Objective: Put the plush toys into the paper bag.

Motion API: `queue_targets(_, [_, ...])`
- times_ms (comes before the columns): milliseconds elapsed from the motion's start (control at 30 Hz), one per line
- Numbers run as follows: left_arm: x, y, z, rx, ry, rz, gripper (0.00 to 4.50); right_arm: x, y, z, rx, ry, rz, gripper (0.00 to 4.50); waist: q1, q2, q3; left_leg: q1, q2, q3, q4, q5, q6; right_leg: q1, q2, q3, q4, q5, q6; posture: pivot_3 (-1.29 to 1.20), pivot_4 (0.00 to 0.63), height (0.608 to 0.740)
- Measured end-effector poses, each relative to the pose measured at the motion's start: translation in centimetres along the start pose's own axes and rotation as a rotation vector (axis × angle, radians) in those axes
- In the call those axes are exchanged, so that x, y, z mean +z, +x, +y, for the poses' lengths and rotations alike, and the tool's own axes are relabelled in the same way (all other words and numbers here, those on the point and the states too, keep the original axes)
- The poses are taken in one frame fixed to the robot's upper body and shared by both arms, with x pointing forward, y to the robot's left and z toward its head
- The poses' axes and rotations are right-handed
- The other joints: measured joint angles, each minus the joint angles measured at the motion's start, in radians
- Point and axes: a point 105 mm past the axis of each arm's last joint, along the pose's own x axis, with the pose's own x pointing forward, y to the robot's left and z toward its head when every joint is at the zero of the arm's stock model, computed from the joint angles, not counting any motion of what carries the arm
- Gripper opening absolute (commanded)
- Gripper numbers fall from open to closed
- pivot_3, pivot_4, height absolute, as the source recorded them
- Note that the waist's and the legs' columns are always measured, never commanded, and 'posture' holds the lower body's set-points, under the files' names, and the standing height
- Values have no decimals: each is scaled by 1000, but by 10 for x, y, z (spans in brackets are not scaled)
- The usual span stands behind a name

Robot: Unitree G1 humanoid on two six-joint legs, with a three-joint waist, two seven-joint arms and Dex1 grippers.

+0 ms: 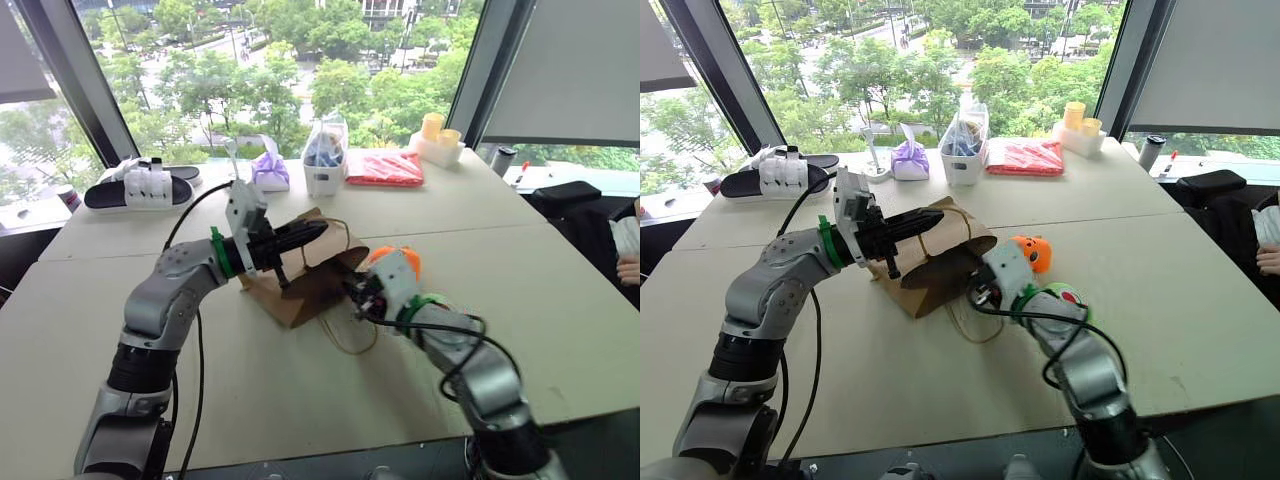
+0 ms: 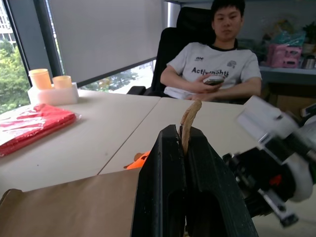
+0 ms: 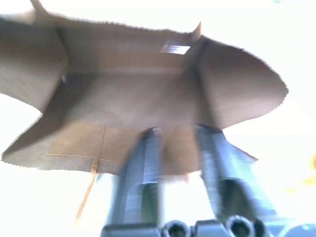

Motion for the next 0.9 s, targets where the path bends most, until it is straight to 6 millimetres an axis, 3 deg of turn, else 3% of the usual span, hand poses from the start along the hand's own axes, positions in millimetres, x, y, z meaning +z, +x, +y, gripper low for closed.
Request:
queue_targets(100, [0,0,-3,-11,2,1,0,-13,-30,-11,-27,6,102,4470,3,0,0,0,0,0,1,0,0,1,0,0,-1,0,0,0,150,740])
queue_targets(300, [-3,2,-9,-42,1,9,0,-47,-58,-26,-120,30,249,4470,2,0,0,1,0,1,1,0,1,3,0,-1,-2,0,0,0,150,740])
queue_targets(567, [-4,4,-10,-41,10,18,0,-86,-59,-56,-260,-114,366,4470,2,0,0,1,0,2,2,0,1,3,0,-1,-2,0,0,0,150,740])
queue_targets(667, [-4,3,-9,-32,24,17,0,-88,-55,-64,-303,-112,351,3650,2,0,0,1,0,2,2,0,1,4,0,-1,-2,0,0,0,150,740])
queue_targets(900, [-3,2,-7,-17,24,16,0,-82,-52,-70,-321,-110,306,96,2,0,0,1,0,2,2,0,1,4,0,-1,-2,0,0,0,150,740])
